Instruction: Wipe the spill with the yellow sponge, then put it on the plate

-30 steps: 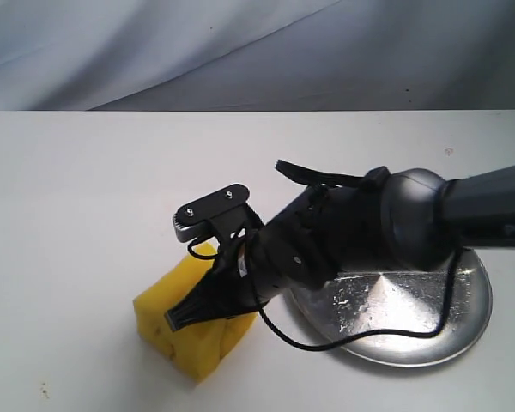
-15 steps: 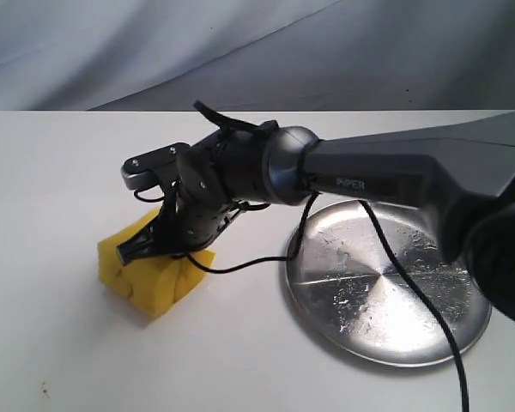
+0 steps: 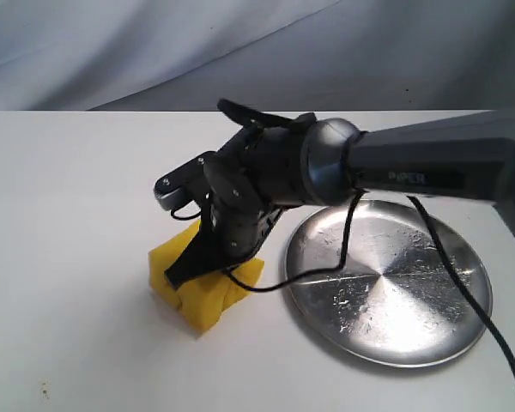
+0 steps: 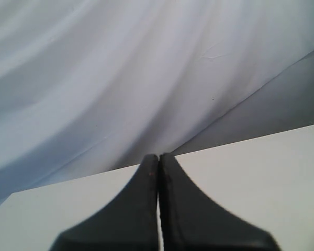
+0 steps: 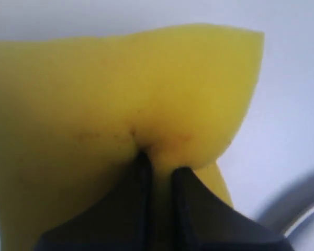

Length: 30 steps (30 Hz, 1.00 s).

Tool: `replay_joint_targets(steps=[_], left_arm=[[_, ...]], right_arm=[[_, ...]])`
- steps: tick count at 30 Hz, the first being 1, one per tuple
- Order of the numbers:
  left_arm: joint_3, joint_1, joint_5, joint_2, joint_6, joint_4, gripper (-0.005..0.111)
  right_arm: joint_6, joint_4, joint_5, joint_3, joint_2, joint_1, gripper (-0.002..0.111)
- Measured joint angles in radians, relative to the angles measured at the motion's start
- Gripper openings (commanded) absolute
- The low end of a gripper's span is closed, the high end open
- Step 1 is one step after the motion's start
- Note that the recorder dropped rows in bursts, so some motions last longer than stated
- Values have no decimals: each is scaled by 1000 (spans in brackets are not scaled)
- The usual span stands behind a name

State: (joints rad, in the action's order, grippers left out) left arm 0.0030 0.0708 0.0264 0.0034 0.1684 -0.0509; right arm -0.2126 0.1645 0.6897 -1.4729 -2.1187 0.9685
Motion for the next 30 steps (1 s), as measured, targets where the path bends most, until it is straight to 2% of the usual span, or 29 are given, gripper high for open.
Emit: replay_joint_targets(steps=[6,11,16,20,25,30], left_arm=[[0,0,0,0,0,0,0],[0,0,0,0,0,0,0],[0,0,0,0,0,0,0],[0,0,0,0,0,0,0],[0,0,0,0,0,0,0],[0,0,0,0,0,0,0]], right_arm=[[-4,-36,-102,219,122,112,0],[-48,-46,-141,229,123,166,0],[-66,-48,-129,160,71,154,0],[-70,-71,-99,34,-1,102,0],[-70,-87,-8,-197,-133,-69,0],[-41,-101,95,-268,-161,-212,0]])
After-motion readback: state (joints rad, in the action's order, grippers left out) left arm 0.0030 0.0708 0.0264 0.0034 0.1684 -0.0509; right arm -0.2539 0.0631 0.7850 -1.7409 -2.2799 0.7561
